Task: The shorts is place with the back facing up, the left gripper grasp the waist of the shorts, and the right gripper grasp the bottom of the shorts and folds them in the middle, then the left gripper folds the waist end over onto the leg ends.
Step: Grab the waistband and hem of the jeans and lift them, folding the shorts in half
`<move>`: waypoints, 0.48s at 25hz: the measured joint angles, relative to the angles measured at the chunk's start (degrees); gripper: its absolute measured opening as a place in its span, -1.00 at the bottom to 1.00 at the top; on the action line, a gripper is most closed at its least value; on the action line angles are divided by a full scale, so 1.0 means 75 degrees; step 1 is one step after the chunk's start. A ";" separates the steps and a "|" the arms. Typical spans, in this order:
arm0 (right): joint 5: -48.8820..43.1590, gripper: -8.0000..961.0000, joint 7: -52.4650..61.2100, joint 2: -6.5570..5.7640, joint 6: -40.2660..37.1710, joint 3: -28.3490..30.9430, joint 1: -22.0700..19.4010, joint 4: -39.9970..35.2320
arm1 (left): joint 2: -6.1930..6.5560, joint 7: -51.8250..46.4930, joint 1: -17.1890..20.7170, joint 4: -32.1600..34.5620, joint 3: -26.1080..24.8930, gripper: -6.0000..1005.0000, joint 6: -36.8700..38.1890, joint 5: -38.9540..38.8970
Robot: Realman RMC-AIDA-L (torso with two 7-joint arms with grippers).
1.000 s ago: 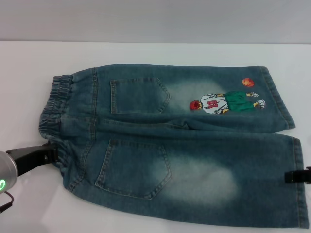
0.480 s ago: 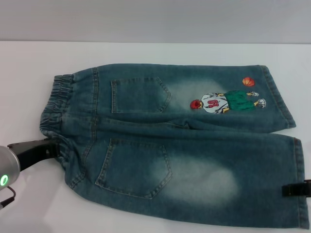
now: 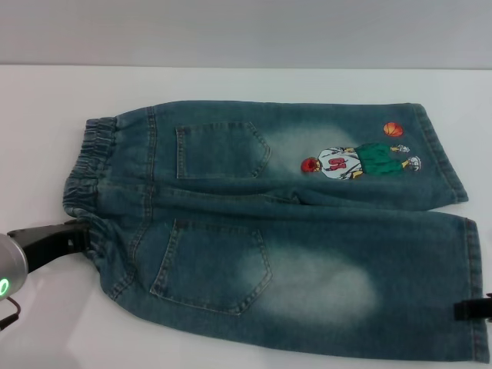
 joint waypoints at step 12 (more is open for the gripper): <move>0.0008 0.07 0.0000 0.0000 0.0008 -0.0056 -0.0103 0.0089 | 0.0005 0.0000 -0.0054 0.0034 -0.0009 -0.88 -0.0002 -0.0002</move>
